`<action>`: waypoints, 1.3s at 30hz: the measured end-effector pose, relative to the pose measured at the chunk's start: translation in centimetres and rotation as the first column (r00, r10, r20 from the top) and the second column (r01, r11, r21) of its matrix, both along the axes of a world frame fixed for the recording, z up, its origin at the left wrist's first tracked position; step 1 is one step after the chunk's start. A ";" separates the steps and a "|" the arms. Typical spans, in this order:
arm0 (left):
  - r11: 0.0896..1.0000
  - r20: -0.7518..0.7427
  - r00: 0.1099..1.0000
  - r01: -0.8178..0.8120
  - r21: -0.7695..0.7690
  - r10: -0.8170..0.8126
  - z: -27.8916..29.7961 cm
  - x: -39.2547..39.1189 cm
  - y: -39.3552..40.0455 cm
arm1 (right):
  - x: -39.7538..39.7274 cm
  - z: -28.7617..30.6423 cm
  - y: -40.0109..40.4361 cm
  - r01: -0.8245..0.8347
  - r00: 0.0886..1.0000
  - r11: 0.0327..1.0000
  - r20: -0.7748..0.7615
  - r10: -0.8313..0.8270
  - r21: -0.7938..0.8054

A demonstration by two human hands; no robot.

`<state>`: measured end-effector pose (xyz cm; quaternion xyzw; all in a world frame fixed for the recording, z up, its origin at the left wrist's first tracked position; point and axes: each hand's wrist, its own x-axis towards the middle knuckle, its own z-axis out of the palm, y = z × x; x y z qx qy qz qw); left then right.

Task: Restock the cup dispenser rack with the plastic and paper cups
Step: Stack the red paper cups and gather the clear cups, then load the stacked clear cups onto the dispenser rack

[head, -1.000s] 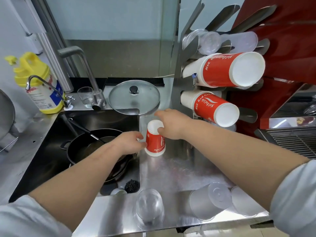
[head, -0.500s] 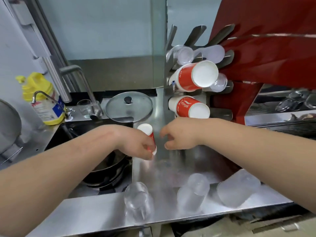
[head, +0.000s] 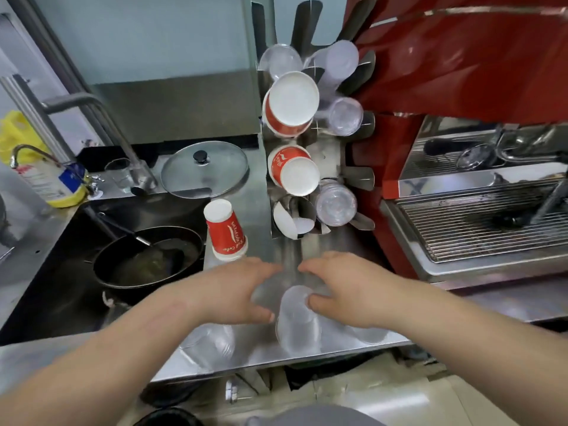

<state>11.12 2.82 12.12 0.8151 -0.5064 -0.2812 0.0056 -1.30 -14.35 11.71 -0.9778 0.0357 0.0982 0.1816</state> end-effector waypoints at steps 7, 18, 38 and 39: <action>0.936 -0.273 0.933 -0.293 -0.194 0.235 -5.9 -2.5 1.3 | -2.4 -4.1 1.7 0.105 0.990 0.959 0.060 -0.125 0.264; 0.750 -0.516 0.783 -0.563 -0.347 0.349 -11.8 -5.9 1.1 | -3.3 -7.2 3.2 0.166 0.962 0.899 0.133 -0.238 0.406; 0.681 -0.502 0.841 -0.488 -0.546 0.201 -4.9 -8.1 -3.4 | -7.1 1.4 -0.9 0.215 0.880 0.792 0.239 -0.411 0.571; 0.672 -0.488 0.854 -0.468 -0.574 0.178 -4.1 -8.0 -4.1 | -7.4 2.4 -1.6 0.206 0.868 0.793 0.268 -0.418 0.573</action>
